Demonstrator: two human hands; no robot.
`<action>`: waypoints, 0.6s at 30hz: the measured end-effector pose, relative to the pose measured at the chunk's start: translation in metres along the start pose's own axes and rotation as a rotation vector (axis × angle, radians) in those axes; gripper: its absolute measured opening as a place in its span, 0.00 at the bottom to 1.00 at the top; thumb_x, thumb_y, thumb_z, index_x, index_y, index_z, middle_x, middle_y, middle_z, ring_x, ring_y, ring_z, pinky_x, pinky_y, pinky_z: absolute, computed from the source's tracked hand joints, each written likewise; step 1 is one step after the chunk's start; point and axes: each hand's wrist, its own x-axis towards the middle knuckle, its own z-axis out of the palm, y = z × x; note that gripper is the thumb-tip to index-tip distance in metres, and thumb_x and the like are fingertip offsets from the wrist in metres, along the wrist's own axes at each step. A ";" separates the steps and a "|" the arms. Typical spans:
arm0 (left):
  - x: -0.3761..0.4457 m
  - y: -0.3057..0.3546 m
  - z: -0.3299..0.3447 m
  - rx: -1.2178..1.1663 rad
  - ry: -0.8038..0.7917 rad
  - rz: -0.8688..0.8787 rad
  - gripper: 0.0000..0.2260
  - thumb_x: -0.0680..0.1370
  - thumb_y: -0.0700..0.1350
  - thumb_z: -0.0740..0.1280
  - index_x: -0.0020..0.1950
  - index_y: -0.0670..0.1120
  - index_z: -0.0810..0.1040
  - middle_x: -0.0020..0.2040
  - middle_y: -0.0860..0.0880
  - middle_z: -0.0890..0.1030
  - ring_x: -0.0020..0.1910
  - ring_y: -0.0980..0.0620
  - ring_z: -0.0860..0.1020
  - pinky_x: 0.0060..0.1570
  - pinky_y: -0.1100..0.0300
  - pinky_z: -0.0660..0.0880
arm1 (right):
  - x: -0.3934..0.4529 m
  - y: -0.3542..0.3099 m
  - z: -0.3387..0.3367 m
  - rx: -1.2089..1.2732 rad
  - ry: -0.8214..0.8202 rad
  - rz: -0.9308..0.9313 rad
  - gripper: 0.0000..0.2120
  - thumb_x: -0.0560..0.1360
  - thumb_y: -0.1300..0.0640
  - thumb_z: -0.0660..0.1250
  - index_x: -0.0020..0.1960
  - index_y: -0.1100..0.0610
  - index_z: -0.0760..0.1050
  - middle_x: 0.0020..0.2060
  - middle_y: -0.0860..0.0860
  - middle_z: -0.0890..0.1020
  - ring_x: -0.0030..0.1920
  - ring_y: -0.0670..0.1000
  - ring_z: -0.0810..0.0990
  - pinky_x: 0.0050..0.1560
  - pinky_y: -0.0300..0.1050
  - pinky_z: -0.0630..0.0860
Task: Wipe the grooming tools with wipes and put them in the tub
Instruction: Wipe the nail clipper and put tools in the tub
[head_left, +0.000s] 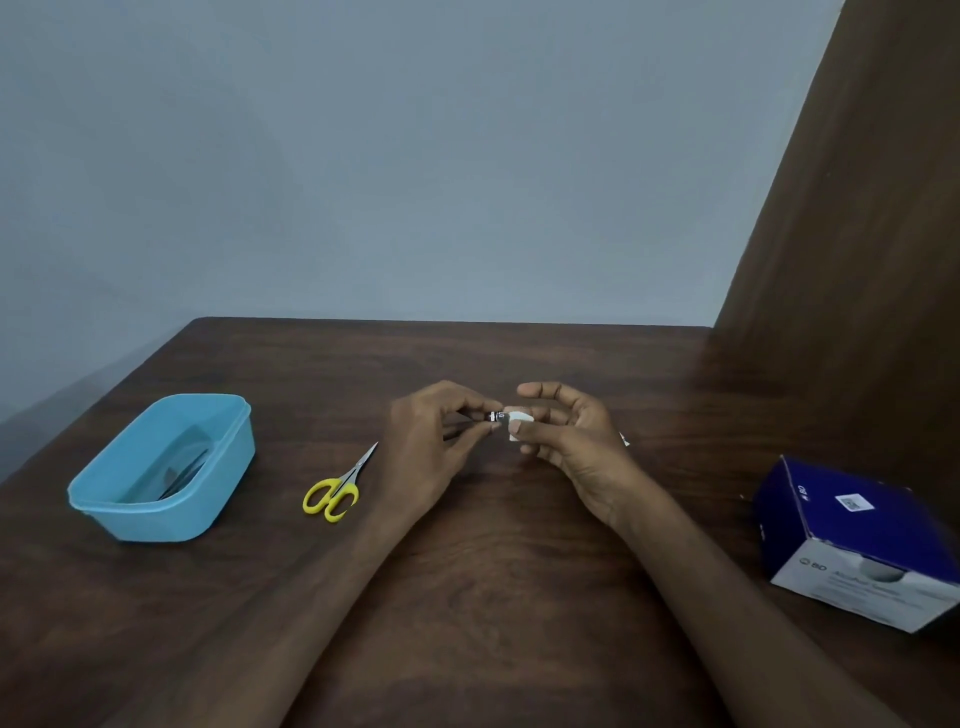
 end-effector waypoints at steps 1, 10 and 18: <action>0.000 0.001 -0.001 0.019 -0.010 0.015 0.08 0.76 0.38 0.79 0.52 0.48 0.88 0.48 0.55 0.86 0.48 0.57 0.85 0.48 0.57 0.85 | 0.000 0.001 0.000 -0.023 0.001 -0.008 0.19 0.72 0.71 0.78 0.58 0.56 0.80 0.39 0.52 0.88 0.42 0.51 0.85 0.43 0.44 0.79; 0.001 -0.001 -0.002 -0.038 0.006 -0.016 0.07 0.76 0.38 0.79 0.53 0.46 0.89 0.49 0.54 0.86 0.48 0.57 0.85 0.48 0.68 0.80 | -0.001 -0.004 -0.002 0.083 -0.012 0.039 0.15 0.75 0.70 0.74 0.58 0.58 0.80 0.41 0.51 0.88 0.41 0.48 0.85 0.40 0.42 0.81; 0.004 -0.005 0.000 -0.091 0.054 -0.151 0.07 0.75 0.41 0.81 0.51 0.49 0.89 0.47 0.56 0.87 0.46 0.57 0.85 0.48 0.60 0.84 | 0.003 -0.005 -0.011 0.098 0.151 -0.013 0.10 0.78 0.70 0.71 0.58 0.61 0.78 0.49 0.56 0.90 0.39 0.47 0.82 0.44 0.41 0.81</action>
